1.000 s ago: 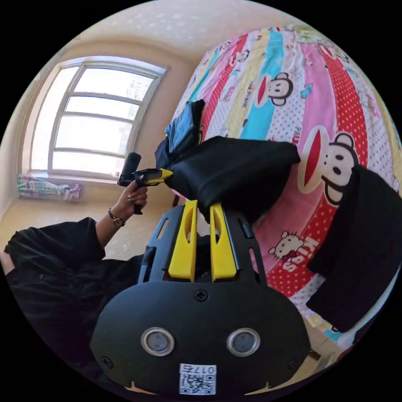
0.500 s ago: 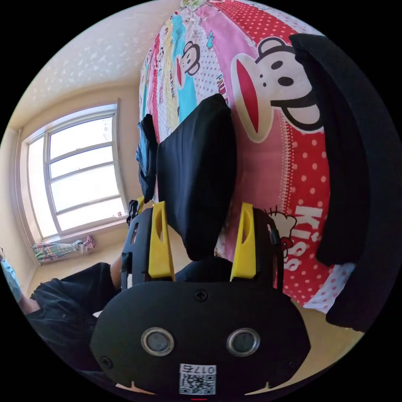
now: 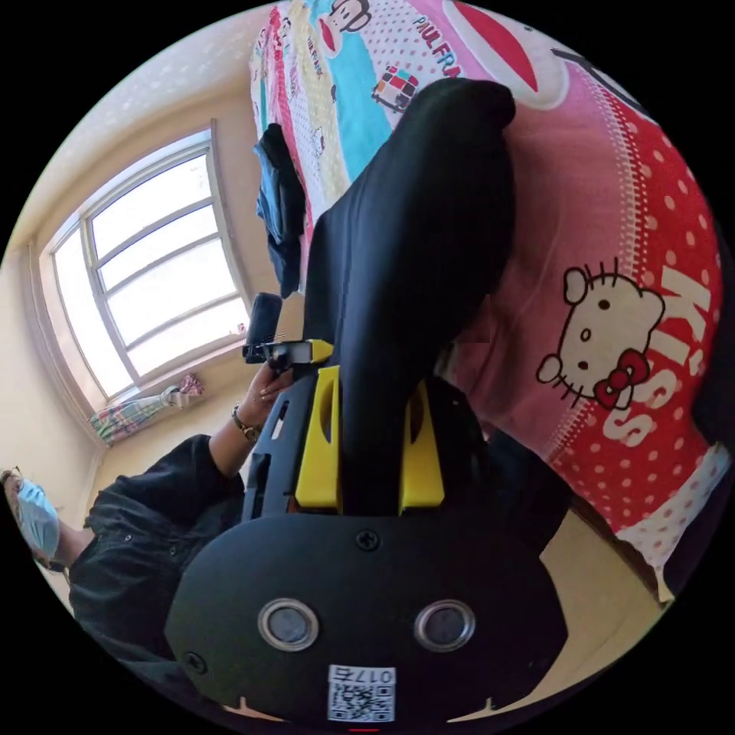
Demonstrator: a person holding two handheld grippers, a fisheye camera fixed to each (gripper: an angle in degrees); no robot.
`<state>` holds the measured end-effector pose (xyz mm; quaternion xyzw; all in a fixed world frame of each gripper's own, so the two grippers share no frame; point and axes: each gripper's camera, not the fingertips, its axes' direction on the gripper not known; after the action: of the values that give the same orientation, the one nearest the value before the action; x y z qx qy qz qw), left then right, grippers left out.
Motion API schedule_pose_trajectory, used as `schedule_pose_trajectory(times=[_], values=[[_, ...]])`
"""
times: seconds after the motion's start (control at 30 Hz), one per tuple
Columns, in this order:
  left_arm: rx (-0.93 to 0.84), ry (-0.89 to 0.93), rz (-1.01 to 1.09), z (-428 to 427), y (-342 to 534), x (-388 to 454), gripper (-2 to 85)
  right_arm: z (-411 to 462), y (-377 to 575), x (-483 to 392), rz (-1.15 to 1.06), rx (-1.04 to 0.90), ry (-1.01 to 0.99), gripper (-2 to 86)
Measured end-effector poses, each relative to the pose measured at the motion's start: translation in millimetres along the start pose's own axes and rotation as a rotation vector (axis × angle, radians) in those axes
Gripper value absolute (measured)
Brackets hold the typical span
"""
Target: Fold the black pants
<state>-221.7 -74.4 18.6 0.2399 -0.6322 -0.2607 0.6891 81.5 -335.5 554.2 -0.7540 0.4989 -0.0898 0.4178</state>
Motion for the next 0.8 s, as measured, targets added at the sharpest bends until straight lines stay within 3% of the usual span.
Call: schedule_pose_trajectory(times=[0.07,0.23,0.43,0.57,0.63,0.73,0.8], values=[[-0.010,0.071,0.016,3.1,20.9,18.4,12.2,-19.6,27.7,-28.5,-0.076,-0.014,-0.069,10.0],[-0.014,0.090,0.135,14.4,37.0,104.3,11.9,-73.8,67.2,-102.5,-0.254,0.017,0.006,9.3],[-0.116,0.002,0.352,68.1,-14.9,240.9,12.6,-175.4,92.6,-156.0,-0.334,0.166,0.158,10.0],[-0.268,-0.176,0.373,145.5,-70.5,295.1,15.2,-230.5,92.5,-133.1,-0.086,0.365,0.448,11.5],[-0.294,-0.262,0.368,168.3,-80.6,290.6,10.2,-239.0,91.0,-112.2,0.113,0.468,0.631,11.8],[-0.267,-0.356,0.193,172.6,-78.2,238.4,4.9,-218.5,73.9,-73.8,0.467,0.425,0.924,11.1],[-0.216,-0.367,0.023,143.3,-65.1,182.0,2.0,-193.8,68.9,-83.2,0.459,0.471,0.973,9.9]])
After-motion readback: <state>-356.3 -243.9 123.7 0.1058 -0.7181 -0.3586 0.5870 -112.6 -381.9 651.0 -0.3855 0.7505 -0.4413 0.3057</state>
